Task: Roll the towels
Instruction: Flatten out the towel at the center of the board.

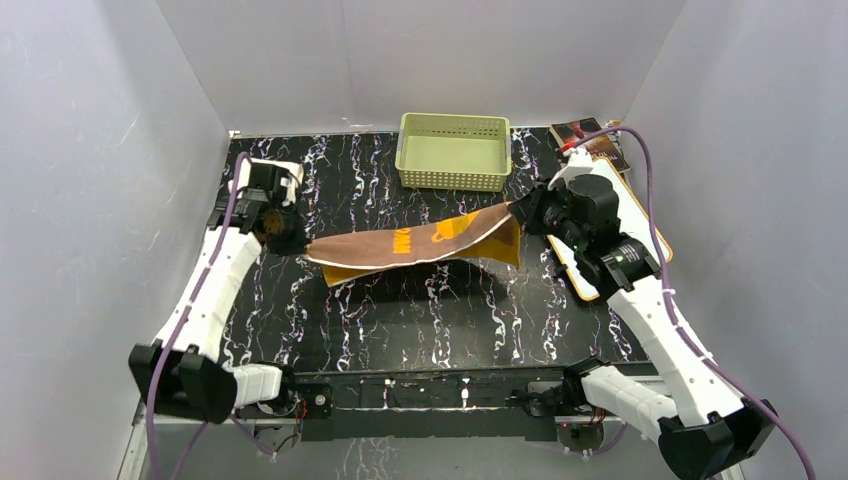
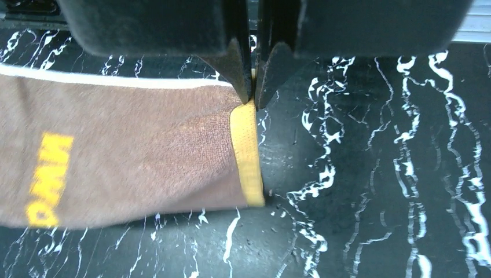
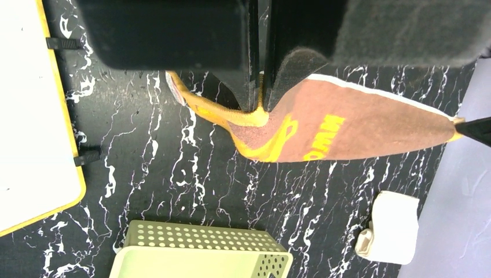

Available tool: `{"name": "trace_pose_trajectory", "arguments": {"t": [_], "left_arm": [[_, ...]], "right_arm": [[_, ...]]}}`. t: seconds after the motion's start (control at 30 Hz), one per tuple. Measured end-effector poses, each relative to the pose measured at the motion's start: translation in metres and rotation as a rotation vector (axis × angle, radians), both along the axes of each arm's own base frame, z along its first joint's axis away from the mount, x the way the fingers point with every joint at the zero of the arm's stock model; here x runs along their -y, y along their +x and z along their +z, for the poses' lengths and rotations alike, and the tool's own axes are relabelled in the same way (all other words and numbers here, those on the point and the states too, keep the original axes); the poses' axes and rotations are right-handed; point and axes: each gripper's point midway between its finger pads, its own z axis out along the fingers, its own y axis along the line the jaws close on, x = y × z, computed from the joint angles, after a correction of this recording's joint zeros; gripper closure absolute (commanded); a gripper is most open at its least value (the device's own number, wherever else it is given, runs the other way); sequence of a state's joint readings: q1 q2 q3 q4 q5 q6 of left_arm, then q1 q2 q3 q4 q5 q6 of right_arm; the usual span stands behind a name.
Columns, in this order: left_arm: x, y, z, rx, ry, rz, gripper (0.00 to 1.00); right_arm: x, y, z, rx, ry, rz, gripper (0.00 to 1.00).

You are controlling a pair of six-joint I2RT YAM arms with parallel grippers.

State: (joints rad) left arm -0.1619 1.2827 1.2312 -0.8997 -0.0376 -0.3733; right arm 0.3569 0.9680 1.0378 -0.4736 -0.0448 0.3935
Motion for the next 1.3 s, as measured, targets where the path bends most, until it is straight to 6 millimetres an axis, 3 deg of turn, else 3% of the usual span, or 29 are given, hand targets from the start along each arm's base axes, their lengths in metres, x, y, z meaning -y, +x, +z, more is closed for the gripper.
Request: {"name": "trace_pose_trajectory", "arguments": {"t": [0.07, 0.23, 0.33, 0.47, 0.53, 0.6, 0.67, 0.73, 0.93, 1.03, 1.2, 1.3], "left_arm": [[-0.007, -0.011, 0.01, 0.022, 0.011, 0.029, 1.0], [-0.023, -0.036, 0.075, 0.225, -0.012, 0.141, 1.0], [-0.028, -0.066, 0.105, 0.347, -0.072, 0.222, 1.0], [-0.032, -0.11, 0.116, 0.401, -0.141, 0.29, 1.0], [-0.032, -0.121, 0.111, 0.373, -0.148, 0.31, 1.0], [-0.032, -0.119, 0.099, 0.318, -0.137, 0.319, 1.0], [-0.031, -0.111, 0.077, 0.233, -0.11, 0.32, 1.0], [-0.029, -0.1, 0.05, 0.142, -0.076, 0.315, 1.0], [-0.026, -0.054, -0.039, -0.113, 0.026, 0.28, 1.0], [-0.028, -0.029, -0.072, -0.174, 0.043, 0.269, 1.0], [-0.039, 0.017, -0.134, -0.296, 0.048, 0.278, 1.0], [-0.049, 0.046, -0.157, -0.34, 0.024, 0.288, 1.0]], "right_arm": [[0.001, -0.007, 0.003, 0.004, 0.004, 0.007, 1.0], [0.001, -0.034, 0.02, 0.037, 0.037, 0.061, 1.0], [0.002, -0.059, 0.037, 0.084, 0.07, 0.099, 1.0], [0.007, -0.095, 0.061, 0.162, 0.128, 0.138, 1.0], [0.009, -0.109, 0.069, 0.194, 0.148, 0.15, 1.0], [0.009, -0.112, 0.07, 0.2, 0.16, 0.154, 1.0], [0.007, -0.108, 0.059, 0.173, 0.164, 0.15, 1.0], [0.004, -0.098, 0.034, 0.112, 0.16, 0.139, 1.0], [-0.009, -0.047, -0.076, -0.171, 0.11, 0.057, 1.0], [-0.015, -0.023, -0.121, -0.277, 0.078, 0.026, 1.0], [-0.022, 0.024, -0.169, -0.364, 0.059, -0.017, 1.0], [-0.018, 0.058, -0.187, -0.39, 0.068, -0.055, 1.0]]}}
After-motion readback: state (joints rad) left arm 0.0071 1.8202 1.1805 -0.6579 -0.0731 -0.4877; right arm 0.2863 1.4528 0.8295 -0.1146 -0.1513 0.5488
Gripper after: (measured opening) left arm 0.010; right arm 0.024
